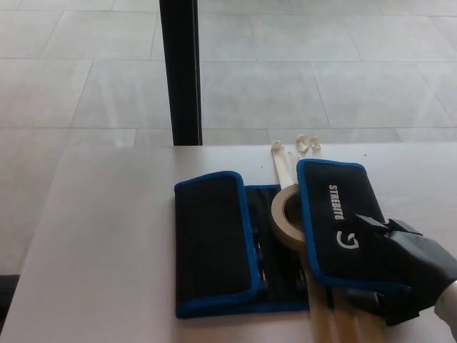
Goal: The robot uses its right hand to open a black folded toolkit cover kept in the middle of the desk
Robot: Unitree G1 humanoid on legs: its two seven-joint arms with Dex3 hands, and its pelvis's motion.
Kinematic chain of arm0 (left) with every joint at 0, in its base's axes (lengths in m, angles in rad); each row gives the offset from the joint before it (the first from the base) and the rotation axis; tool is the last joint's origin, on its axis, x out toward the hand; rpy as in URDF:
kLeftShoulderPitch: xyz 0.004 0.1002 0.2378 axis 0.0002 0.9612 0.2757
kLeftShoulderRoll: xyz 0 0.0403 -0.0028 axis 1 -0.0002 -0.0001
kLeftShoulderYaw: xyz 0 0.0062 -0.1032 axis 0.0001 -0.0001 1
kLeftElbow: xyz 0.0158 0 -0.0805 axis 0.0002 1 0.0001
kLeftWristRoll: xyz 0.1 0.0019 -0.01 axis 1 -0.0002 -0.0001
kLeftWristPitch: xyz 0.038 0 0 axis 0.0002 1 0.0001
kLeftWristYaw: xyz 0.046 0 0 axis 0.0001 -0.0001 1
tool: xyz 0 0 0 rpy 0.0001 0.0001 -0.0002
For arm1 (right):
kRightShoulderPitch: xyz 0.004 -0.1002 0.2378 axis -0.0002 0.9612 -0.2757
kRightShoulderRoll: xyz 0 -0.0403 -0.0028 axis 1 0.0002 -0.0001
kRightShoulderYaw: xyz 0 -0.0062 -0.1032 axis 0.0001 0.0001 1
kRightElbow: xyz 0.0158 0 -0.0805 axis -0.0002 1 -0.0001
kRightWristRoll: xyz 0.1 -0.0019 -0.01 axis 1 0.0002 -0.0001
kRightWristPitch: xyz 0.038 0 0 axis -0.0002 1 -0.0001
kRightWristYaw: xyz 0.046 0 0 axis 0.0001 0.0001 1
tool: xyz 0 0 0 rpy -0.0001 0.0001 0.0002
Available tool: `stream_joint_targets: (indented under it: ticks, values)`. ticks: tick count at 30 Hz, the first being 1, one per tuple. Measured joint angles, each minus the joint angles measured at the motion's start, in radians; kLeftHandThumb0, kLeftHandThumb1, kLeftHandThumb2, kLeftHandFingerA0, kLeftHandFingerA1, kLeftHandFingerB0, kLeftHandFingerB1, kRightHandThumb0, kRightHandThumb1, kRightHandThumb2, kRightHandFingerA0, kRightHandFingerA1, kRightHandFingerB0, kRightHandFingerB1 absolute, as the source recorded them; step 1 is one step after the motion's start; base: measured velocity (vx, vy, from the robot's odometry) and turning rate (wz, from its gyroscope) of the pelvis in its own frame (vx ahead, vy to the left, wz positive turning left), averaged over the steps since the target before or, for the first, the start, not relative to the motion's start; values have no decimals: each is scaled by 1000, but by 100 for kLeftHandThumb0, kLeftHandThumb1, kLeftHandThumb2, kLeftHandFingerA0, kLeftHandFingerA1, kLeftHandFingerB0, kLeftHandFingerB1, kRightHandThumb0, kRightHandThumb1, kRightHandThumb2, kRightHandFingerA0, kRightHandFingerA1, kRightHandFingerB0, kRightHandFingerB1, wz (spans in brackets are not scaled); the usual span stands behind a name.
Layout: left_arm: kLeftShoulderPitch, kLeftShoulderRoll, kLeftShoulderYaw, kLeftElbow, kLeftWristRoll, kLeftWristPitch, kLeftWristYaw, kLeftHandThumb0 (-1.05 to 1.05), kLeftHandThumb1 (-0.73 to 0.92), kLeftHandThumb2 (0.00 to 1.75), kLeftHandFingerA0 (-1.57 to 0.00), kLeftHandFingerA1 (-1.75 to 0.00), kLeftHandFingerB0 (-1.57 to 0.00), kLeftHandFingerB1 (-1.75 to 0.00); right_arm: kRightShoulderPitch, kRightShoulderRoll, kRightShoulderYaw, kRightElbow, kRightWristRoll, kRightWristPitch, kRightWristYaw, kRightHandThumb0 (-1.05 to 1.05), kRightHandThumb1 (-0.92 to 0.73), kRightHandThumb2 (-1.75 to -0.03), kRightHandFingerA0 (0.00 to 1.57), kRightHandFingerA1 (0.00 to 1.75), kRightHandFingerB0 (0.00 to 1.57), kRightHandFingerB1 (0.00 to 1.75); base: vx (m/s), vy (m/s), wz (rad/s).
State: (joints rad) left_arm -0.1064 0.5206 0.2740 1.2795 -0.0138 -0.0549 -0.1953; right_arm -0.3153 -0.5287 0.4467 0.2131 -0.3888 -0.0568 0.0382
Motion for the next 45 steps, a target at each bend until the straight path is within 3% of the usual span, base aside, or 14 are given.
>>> stream_joint_targets:
  ticks: [11,14,16,17,21,22,28,33,36,37,38,39,44,45]
  values:
    - [-9,12,-21,11,1,0,-15,-102,82,93,-28,-57,-21,-42,-45,-6,98,46,-153,-37,-69,-63,-56,-87,9,52,18,43,0,0,0]
    - [-14,24,-28,15,2,0,-19,-98,92,79,-26,-55,-21,-37,-62,7,125,72,-195,-50,-98,-62,-55,-86,9,52,16,42,0,0,0]
    - [-20,31,-35,17,3,0,-21,-96,92,79,-26,-54,-22,-36,-74,14,141,96,-222,-57,-118,-58,-70,-63,9,47,20,30,0,0,0]
    - [-23,34,-37,19,3,0,-22,-94,92,78,-23,-52,-23,-36,-78,16,146,107,-235,-62,-127,-35,-52,-105,3,54,0,49,0,0,0]
    - [-31,42,-46,24,4,1,-27,-98,92,78,-26,-52,-22,-35,-89,22,169,156,-286,-70,-159,-36,-49,-104,3,54,0,49,0,0,0]
    - [-32,44,-48,26,4,1,-29,-97,92,78,-25,-52,-22,-35,-91,26,175,174,-308,-71,-173,-57,-67,-61,11,45,16,28,0,0,0]
    - [-33,45,-50,29,4,1,-30,-97,92,76,-26,-50,-23,-35,-93,52,173,252,-385,-50,-274,-43,-64,-59,31,50,24,29,0,0,0]
    - [-33,45,-57,30,6,1,-29,-96,92,77,-29,-50,-27,-35,-110,66,173,314,-424,-29,-363,-37,-63,-60,23,52,24,29,0,0,0]
    - [-33,45,-61,30,7,1,-29,-95,92,76,-26,-49,-24,-35,-118,76,167,363,-441,-11,-417,-38,-65,-61,46,59,30,31,0,0,0]
    - [-33,45,-62,31,8,1,-29,-96,92,75,-28,-50,-27,-35,-121,80,163,376,-444,-6,-434,-39,-68,-60,60,82,30,32,0,0,0]
    - [-33,45,-63,31,8,1,-30,-97,92,78,-30,-48,-27,-34,-124,86,158,392,-448,0,-455,-42,-64,-62,84,136,39,35,0,0,0]
    - [-34,45,-64,31,8,1,-30,-96,92,75,-28,-48,-27,-35,-127,91,152,406,-451,4,-473,-39,-67,-63,88,146,40,36,0,0,0]
    - [-34,45,-70,32,9,1,-29,-102,85,87,-28,-51,-24,-37,-136,98,130,461,-461,9,-558,-35,-71,-61,100,161,48,39,0,0,0]
    - [-34,45,-70,32,9,1,-30,-100,84,86,-28,-51,-24,-37,-136,100,130,468,-462,7,-567,-35,-51,-92,127,139,39,56,0,0,0]
